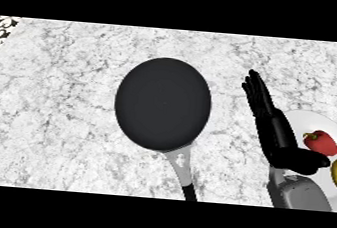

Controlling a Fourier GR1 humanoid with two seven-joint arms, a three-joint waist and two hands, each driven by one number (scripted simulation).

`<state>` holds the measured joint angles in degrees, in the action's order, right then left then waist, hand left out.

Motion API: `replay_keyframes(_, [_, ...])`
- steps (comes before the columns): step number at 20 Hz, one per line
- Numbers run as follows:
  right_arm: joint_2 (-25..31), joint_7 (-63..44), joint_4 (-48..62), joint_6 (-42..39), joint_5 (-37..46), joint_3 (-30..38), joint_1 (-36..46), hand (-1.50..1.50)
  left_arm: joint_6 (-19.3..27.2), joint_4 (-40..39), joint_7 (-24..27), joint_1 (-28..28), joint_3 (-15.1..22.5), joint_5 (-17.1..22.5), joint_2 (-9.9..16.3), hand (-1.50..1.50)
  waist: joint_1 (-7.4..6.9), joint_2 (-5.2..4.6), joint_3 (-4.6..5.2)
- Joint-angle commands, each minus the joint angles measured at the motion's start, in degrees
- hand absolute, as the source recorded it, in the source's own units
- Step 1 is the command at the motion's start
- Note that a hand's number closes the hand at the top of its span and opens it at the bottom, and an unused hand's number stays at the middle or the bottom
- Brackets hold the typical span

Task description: Pick the lemon from the plate and place it in the pan

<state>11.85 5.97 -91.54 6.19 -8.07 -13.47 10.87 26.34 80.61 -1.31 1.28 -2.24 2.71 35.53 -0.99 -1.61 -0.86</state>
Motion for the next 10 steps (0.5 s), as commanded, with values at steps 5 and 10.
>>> replay_keyframes(5, [12.50,4.78,-2.97,-16.74,-12.49,10.65,-1.99,1.50,-7.13,9.96,4.37,-4.72,10.99,6.47,-13.61,0.00,5.91,1.87,0.82])
replay_keyframes(10, [24.55,8.91,5.52,-17.86,-13.11,26.11,-11.99,-1.50,-10.37,12.34,6.98,-1.35,16.46,9.63,-19.80,0.00,7.24,1.99,0.70])
